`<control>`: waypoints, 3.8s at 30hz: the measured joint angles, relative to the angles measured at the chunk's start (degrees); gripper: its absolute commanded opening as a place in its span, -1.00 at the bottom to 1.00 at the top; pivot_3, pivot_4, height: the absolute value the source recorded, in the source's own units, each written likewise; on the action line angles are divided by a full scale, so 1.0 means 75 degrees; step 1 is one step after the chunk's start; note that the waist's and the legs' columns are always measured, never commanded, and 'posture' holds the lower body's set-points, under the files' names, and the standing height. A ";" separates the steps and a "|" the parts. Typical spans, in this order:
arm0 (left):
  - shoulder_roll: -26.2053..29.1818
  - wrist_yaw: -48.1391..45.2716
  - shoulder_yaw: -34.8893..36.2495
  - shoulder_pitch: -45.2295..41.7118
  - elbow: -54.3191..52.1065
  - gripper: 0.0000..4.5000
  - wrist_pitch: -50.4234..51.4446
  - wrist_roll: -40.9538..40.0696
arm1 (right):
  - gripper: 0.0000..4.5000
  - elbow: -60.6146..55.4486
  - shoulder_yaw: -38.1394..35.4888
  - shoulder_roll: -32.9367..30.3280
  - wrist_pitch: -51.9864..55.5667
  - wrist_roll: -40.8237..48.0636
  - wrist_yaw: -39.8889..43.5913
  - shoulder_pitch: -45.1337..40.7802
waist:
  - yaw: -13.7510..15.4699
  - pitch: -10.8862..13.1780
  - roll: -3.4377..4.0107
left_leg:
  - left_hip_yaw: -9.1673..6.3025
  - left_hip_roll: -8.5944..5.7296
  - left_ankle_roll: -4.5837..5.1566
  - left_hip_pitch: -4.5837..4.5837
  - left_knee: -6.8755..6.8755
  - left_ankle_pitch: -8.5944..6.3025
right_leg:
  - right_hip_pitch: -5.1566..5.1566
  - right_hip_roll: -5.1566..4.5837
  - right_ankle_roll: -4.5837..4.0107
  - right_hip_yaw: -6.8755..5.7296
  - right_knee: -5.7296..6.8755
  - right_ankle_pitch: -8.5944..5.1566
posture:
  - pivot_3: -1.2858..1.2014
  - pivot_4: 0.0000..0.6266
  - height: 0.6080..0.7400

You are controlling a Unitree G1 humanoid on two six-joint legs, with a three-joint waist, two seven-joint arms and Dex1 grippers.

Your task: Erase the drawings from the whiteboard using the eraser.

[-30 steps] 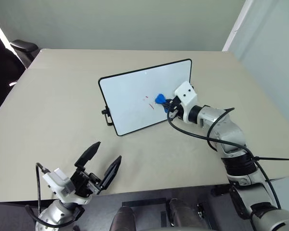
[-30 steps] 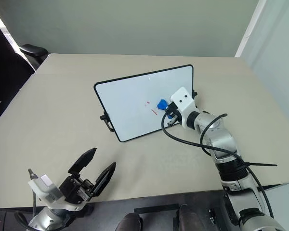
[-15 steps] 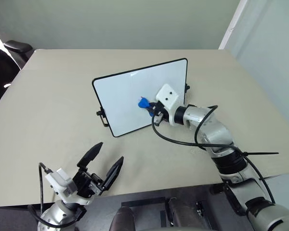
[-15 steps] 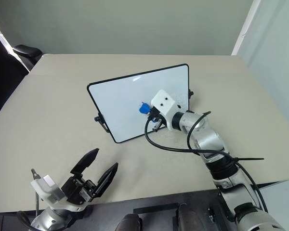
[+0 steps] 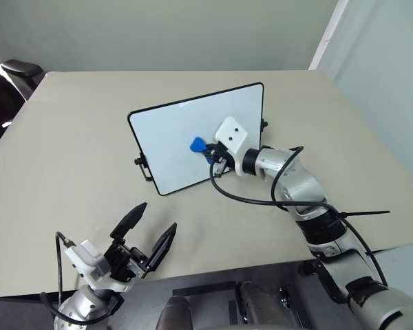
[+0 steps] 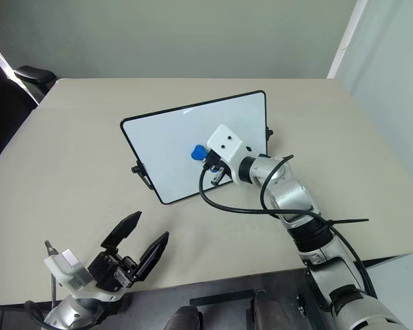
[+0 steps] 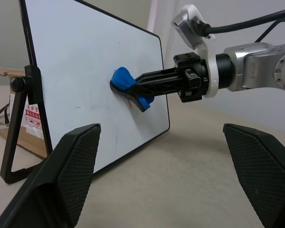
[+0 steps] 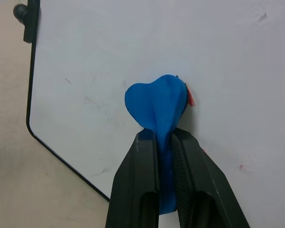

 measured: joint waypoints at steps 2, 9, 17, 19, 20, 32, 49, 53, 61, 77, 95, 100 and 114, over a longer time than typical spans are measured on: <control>0.0000 -0.0004 -0.0004 0.0005 0.0000 1.00 0.0000 0.0001 | -0.90 -0.0014 -0.0027 -0.0001 0.0000 0.0015 0.0005 0.0000 | 0.0000 0.0000 0.0000 | 0.0000 0.0000 -0.0005 -0.0004 -0.0001 0.0003 | -0.0005 0.0000 0.0000 0.0000 0.0001 0.0000 | 0.03 -0.52 1.00; 0.0000 -0.0007 -0.0087 0.0098 -0.0053 1.00 0.0000 0.0004 | -0.90 -0.0084 -0.0351 0.0025 -0.0107 0.0052 -0.0121 -0.0262 | 0.0042 -0.0001 -0.0001 | 0.0000 0.0000 -0.0010 -0.0009 0.0000 0.0006 | -0.0006 -0.0004 0.0000 0.0000 -0.0001 0.0000 | 0.03 -0.52 1.00; -0.0001 -0.0006 -0.0119 0.0121 -0.0156 1.00 -0.0002 0.0009 | -0.90 -0.0120 -0.0409 -0.0056 -0.0206 0.0052 -0.0163 -0.0111 | 0.0090 -0.0002 -0.0004 | 0.0001 0.0000 -0.0017 -0.0007 0.0003 0.0009 | 0.0000 -0.0005 0.0000 0.0000 0.0000 0.0000 | 0.03 -0.52 1.00; -0.0001 -0.0004 -0.0119 0.0130 -0.0158 1.00 -0.0002 0.0010 | -0.90 -0.0128 -0.0406 -0.0100 -0.0177 0.0047 -0.0161 0.0040 | 0.0098 -0.0003 -0.0005 | 0.0001 0.0000 -0.0018 -0.0006 0.0008 0.0010 | 0.0005 -0.0005 -0.0001 0.0000 0.0000 0.0000 | 0.03 -0.52 1.00; 0.0000 -0.0004 -0.0119 0.0134 -0.0159 1.00 -0.0002 0.0010 | -0.90 -0.0128 -0.0392 -0.0114 -0.0151 0.0042 -0.0161 0.0104 | 0.0103 -0.0003 -0.0005 | 0.0002 0.0000 -0.0019 -0.0006 0.0009 0.0010 | 0.0006 -0.0006 -0.0001 0.0000 0.0000 0.0001 | 0.03 -0.52 1.00; 0.0001 -0.0001 -0.0114 0.0166 -0.0205 1.00 -0.0002 0.0004 | -0.90 -0.0069 -0.0088 -0.0538 0.0867 -0.0241 -0.0219 0.0370 | 0.0113 -0.0004 -0.0006 | 0.0004 0.0000 -0.0024 -0.0001 0.0013 0.0020 | 0.0021 -0.0003 -0.0030 -0.0001 0.0001 0.0022 | 0.03 -0.52 1.00; 0.0001 -0.0010 -0.0153 0.0271 -0.0323 1.00 -0.0002 0.0001 | -0.90 -0.0253 -0.0414 -0.0608 0.1326 -0.0169 -0.0383 0.0446 | 0.0113 -0.0002 -0.0003 | 0.0005 0.0000 -0.0024 -0.0016 0.0009 0.0021 | -0.0005 0.0004 -0.0017 -0.0001 0.0000 0.0019 | 0.03 -0.52 1.00; 0.0000 -0.0010 -0.0211 0.0280 -0.0327 1.00 -0.0003 0.0006 | -0.90 -0.0640 -0.0640 -0.0585 0.1326 -0.0138 -0.0442 0.0168 | 0.0112 -0.0002 -0.0002 | 0.0005 -0.0001 -0.0020 -0.0015 0.0008 0.0023 | -0.0004 0.0005 -0.0018 -0.0001 0.0000 0.0019 | 0.03 -0.52 1.00; 0.0002 0.0002 -0.0279 0.0264 -0.0335 1.00 -0.0003 0.0011 | -0.90 -0.1058 -0.0713 -0.0526 0.1422 -0.0103 -0.0522 -0.0310 | 0.0123 -0.0002 -0.0003 | 0.0005 0.0000 -0.0020 -0.0022 -0.0002 0.0021 | -0.0014 0.0001 -0.0006 -0.0001 -0.0003 0.0011 | 0.03 -0.52 1.00; 0.0006 0.0009 -0.0291 0.0255 -0.0334 1.00 -0.0004 0.0015 | -0.90 -0.0722 -0.0354 -0.0683 0.1432 -0.0173 -0.0540 0.0672 | 0.0151 -0.0005 -0.0008 | 0.0005 0.0000 -0.0018 -0.0005 0.0010 0.0023 | 0.0010 0.0000 -0.0009 -0.0001 0.0000 0.0018 | 0.03 -0.52 1.00; 0.0018 0.0008 -0.0282 0.0263 -0.0336 1.00 -0.0005 0.0002 | -0.90 -0.0786 -0.0303 -0.0820 0.1696 -0.0149 -0.0538 0.0439 | 0.0154 -0.0003 -0.0005 | 0.0006 0.0000 -0.0018 -0.0018 0.0009 0.0023 | -0.0001 0.0001 -0.0006 -0.0001 -0.0002 0.0016 | 0.03 -0.52 1.00; 0.0023 0.0010 -0.0283 0.0297 -0.0353 1.00 -0.0010 0.0003 | -0.90 -0.1711 -0.0947 -0.1146 0.2050 -0.0039 -0.0586 0.0724 | 0.0207 -0.0004 -0.0007 | 0.0012 0.0000 -0.0021 -0.0023 0.0009 0.0021 | 0.0003 0.0000 0.0002 -0.0002 -0.0007 0.0009 | 0.03 -0.52 1.00; 0.0008 -0.0008 -0.0427 0.0409 -0.0479 1.00 -0.0032 0.0034 | -0.90 -0.4543 -0.3509 -0.1189 0.4521 0.1175 -0.0865 0.2708 | 0.0235 -0.0007 -0.0011 | 0.0022 -0.0001 -0.0015 -0.0023 0.0010 0.0016 | 0.0009 0.0005 0.0019 -0.0002 -0.0008 -0.0001 | 0.03 -0.52 1.00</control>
